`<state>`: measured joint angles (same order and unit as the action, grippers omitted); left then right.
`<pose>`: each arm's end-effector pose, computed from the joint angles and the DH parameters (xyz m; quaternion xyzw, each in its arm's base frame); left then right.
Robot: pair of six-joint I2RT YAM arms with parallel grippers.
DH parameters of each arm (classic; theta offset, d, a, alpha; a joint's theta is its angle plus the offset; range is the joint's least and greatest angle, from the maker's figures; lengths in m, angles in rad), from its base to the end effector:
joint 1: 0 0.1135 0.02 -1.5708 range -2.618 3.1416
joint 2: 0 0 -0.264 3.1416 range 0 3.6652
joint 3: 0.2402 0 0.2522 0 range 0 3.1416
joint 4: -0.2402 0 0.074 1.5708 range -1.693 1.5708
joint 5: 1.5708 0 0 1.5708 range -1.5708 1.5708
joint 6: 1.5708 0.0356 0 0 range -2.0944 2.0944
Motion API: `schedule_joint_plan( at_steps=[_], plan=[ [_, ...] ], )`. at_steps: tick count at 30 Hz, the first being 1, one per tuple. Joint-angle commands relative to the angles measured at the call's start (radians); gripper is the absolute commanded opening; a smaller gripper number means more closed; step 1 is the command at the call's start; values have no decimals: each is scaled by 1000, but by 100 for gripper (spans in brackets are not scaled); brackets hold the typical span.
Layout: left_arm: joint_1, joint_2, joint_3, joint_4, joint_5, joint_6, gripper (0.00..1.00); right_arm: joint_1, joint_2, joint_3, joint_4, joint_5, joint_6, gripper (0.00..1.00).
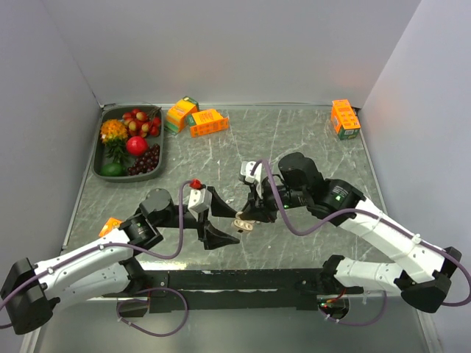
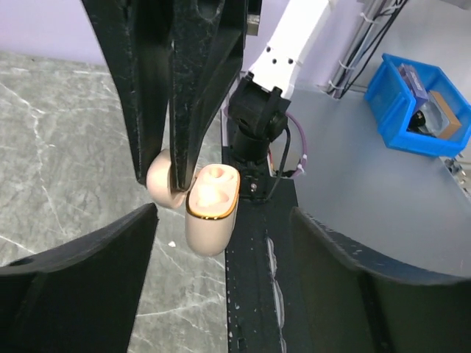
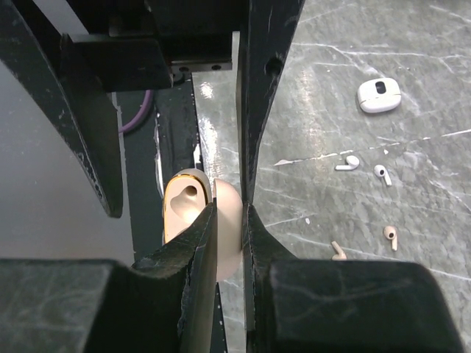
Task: Insert the wireless bluetooth earbuds into the charging case
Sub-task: Adjust the charging case.
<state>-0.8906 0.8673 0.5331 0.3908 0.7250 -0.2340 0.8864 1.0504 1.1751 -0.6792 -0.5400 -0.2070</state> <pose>0.1079 -0.1710 0.2968 0.4510 0.5248 -0.5684 0.4451 0.1206 0.1768 0.3775 -0.5486 0.6518 0.3760 0.3645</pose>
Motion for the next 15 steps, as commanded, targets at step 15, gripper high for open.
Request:
schedule_joint_plan(
  at_steps=[15],
  plan=[
    [4,7,-18,34,-9,-25,65,34,28,58,89,-20,8,0]
  ],
)
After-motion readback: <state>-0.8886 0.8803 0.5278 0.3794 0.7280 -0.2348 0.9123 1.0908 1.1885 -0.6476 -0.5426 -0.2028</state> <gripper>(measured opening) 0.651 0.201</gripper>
